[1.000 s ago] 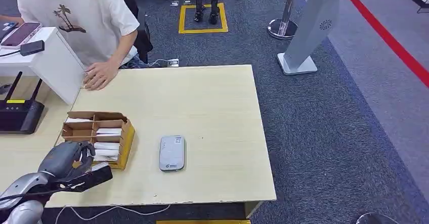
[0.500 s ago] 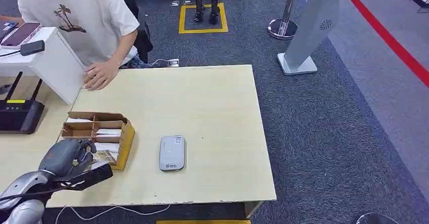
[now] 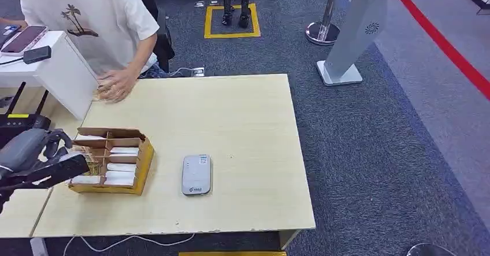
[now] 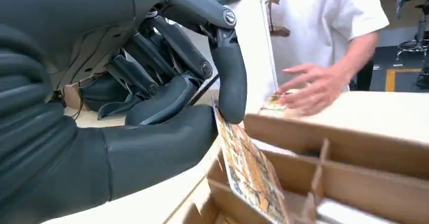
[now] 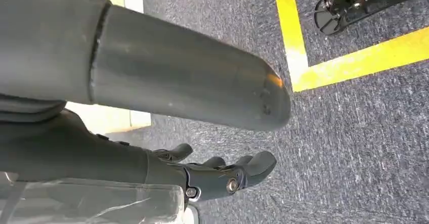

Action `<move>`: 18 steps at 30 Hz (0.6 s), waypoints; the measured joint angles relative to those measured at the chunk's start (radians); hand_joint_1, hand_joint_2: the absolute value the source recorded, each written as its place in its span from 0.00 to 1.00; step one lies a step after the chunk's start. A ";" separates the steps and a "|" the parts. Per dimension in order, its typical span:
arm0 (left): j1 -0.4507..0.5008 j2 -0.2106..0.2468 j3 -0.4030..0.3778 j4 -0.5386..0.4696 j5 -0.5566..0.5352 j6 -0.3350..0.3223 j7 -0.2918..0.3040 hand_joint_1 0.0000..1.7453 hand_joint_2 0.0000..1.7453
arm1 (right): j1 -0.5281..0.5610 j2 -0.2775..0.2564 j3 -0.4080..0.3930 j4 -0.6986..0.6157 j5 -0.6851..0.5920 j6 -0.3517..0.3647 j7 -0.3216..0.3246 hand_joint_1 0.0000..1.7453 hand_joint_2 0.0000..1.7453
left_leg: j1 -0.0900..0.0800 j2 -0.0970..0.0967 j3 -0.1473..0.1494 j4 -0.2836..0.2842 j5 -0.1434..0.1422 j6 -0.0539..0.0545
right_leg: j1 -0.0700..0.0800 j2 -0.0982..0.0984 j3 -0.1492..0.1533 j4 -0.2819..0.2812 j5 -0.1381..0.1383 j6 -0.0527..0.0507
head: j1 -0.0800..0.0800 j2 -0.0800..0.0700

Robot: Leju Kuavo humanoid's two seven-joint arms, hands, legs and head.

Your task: Pass the card to the sensor for recognition and then transmit it.

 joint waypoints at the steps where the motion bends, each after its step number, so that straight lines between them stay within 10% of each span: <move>1: -0.016 0.009 0.001 0.000 0.018 -0.009 0.005 1.00 1.00 | 0.000 0.000 0.000 0.000 0.002 0.000 0.000 0.00 0.00 | 0.000 0.000 0.000 0.000 0.000 0.000 | 0.000 0.000 0.000 0.000 0.000 0.000 | 0.000 0.000; 9: -0.088 0.039 0.001 0.005 0.023 0.007 0.027 1.00 1.00 | -0.002 0.000 0.000 0.000 0.013 0.005 0.000 0.00 0.00 | 0.000 0.000 0.000 0.000 0.000 0.000 | 0.000 0.000 0.000 0.000 0.000 0.000 | 0.000 0.000; 18: -0.216 -0.130 -0.039 0.198 -0.225 0.173 0.035 1.00 1.00 | -0.016 0.000 0.000 0.000 0.039 0.011 -0.003 0.00 0.00 | 0.000 -0.001 0.000 0.001 0.001 0.000 | 0.000 -0.001 0.000 0.000 0.001 -0.001 | 0.000 0.000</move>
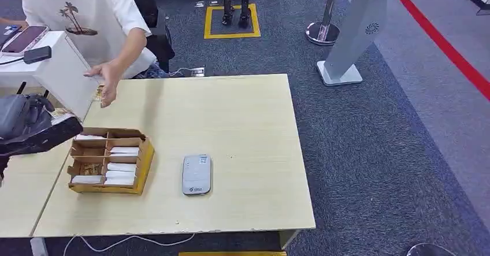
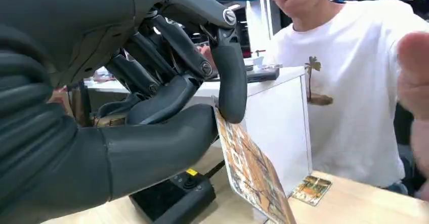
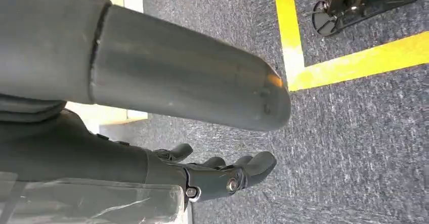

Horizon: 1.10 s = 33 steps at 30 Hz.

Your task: Pass the card to the sensor for recognition and then transmit it.

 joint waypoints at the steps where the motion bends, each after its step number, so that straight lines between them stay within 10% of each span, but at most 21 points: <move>1: -0.021 -0.018 -0.004 0.022 -0.010 0.007 0.001 1.00 1.00 | -0.001 0.000 0.000 0.000 0.000 0.000 -0.001 0.00 0.00 | 0.000 0.000 0.000 0.000 0.000 0.000 | 0.000 0.000 0.000 0.000 0.000 0.000 | 0.000 0.000; 11: -0.213 -0.207 -0.023 0.306 -0.050 0.023 0.002 1.00 1.00 | -0.009 0.000 0.002 0.000 0.030 0.006 -0.008 0.00 0.00 | 0.000 0.000 0.000 0.001 0.000 0.000 | 0.000 0.000 0.000 0.000 0.001 0.000 | 0.000 0.000; 21: -0.308 -0.290 -0.039 0.451 -0.058 0.023 -0.011 1.00 1.00 | -0.011 0.000 0.003 0.000 0.032 0.007 -0.007 0.00 0.00 | 0.000 0.001 0.000 0.001 0.000 0.000 | 0.000 0.001 -0.001 0.000 0.001 0.000 | 0.000 0.000; 23: -0.315 -0.299 -0.039 0.462 -0.047 0.026 -0.020 0.00 1.00 | -0.011 0.000 0.003 0.000 0.032 0.007 -0.007 0.00 0.00 | 0.000 0.001 0.000 0.001 0.000 0.000 | 0.000 0.001 -0.001 0.000 0.001 0.000 | 0.000 0.000; 24: -0.318 -0.302 -0.039 0.466 -0.041 0.030 -0.023 0.00 1.00 | -0.011 0.000 0.003 0.000 0.032 0.007 -0.008 0.00 0.00 | 0.000 0.001 0.000 0.001 0.000 0.000 | 0.000 0.001 -0.001 0.000 0.001 0.000 | 0.000 0.000; 25: -0.321 -0.306 -0.039 0.471 -0.036 0.035 -0.025 0.00 0.00 | -0.011 0.000 0.003 0.000 0.032 0.007 -0.008 0.00 0.00 | 0.000 0.001 0.000 0.001 0.000 0.000 | 0.000 0.001 -0.001 0.000 0.001 0.000 | 0.000 0.000; 33: -0.326 -0.316 -0.039 0.479 0.038 0.060 -0.042 0.00 0.00 | -0.011 0.000 0.003 0.000 0.032 0.007 -0.006 0.00 0.00 | 0.000 0.001 0.000 0.001 0.000 0.000 | 0.000 0.001 0.000 0.000 0.001 0.000 | 0.000 0.000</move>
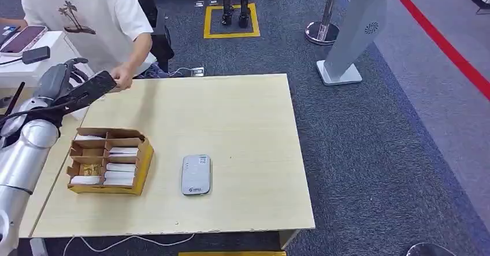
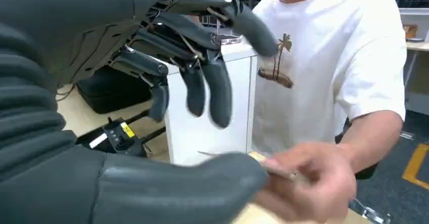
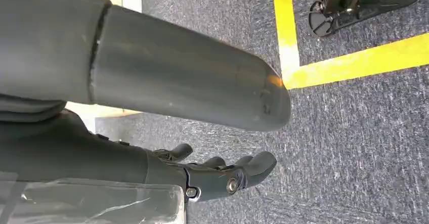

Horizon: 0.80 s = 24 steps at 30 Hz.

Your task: Pass the card to the sensor for recognition and then transmit it.

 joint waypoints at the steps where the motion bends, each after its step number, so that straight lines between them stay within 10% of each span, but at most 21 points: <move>1: 0.000 0.000 0.000 0.000 0.006 0.002 0.000 0.00 0.00 | 0.000 0.000 0.000 0.000 0.000 0.000 0.000 0.00 0.00 | 0.000 0.000 0.000 0.000 0.000 0.000 | 0.000 0.000 0.000 0.000 0.000 0.000 | 0.000 0.000; 16: 0.085 0.011 0.083 -0.108 0.214 0.014 -0.067 0.00 0.00 | 0.003 0.000 0.000 0.000 -0.007 -0.006 0.000 0.00 0.00 | 0.000 0.000 -0.001 0.000 0.000 0.000 | 0.000 0.000 0.000 0.000 0.000 0.000 | 0.000 0.000; 24: 0.434 -0.003 0.217 -0.347 0.557 0.017 -0.176 0.00 0.00 | 0.014 0.002 -0.007 0.000 -0.035 -0.030 0.009 0.00 0.00 | -0.001 0.005 0.000 -0.001 -0.001 0.000 | 0.000 0.004 -0.002 0.000 -0.001 0.000 | 0.000 0.000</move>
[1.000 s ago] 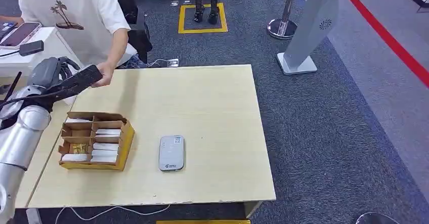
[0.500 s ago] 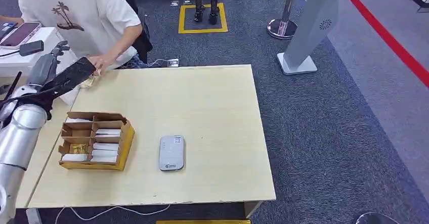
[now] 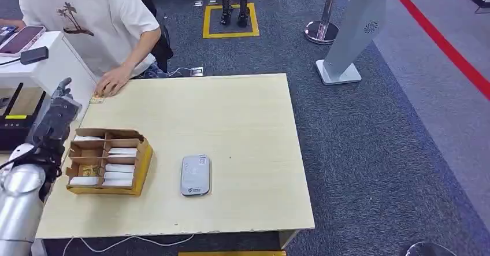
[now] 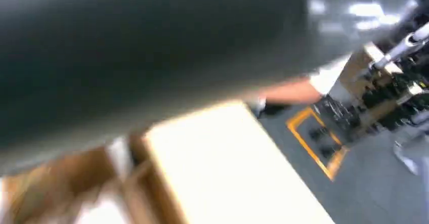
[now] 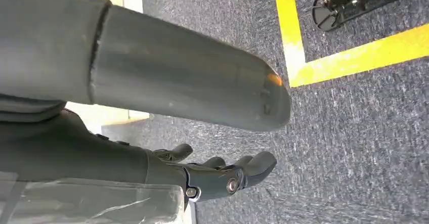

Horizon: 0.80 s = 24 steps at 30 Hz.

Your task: Pass the card to the sensor for recognition and then transmit it.

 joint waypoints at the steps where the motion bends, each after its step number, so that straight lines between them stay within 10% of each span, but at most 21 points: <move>1: 0.055 -0.007 0.016 -0.036 0.028 0.004 -0.012 0.00 0.00 | 0.001 0.001 -0.004 0.000 -0.002 -0.005 0.000 0.00 0.00 | 0.000 0.000 0.000 0.000 0.000 0.000 | 0.000 0.000 0.000 0.000 0.000 0.000 | 0.000 0.000; 13: 0.380 -0.121 0.069 -0.312 0.064 0.117 -0.101 0.00 0.00 | 0.013 0.013 -0.032 0.000 -0.018 -0.024 -0.003 0.00 0.00 | 0.000 -0.001 -0.001 0.000 0.000 0.000 | 0.000 -0.002 0.000 0.000 0.000 0.000 | 0.001 0.000; 24: 0.461 -0.206 0.087 -0.387 0.102 0.172 -0.183 0.00 0.00 | 0.013 0.018 -0.038 0.000 -0.016 -0.028 -0.014 0.00 0.00 | 0.000 -0.002 -0.001 0.000 0.000 0.000 | 0.000 -0.003 0.001 0.000 0.000 0.000 | 0.001 0.000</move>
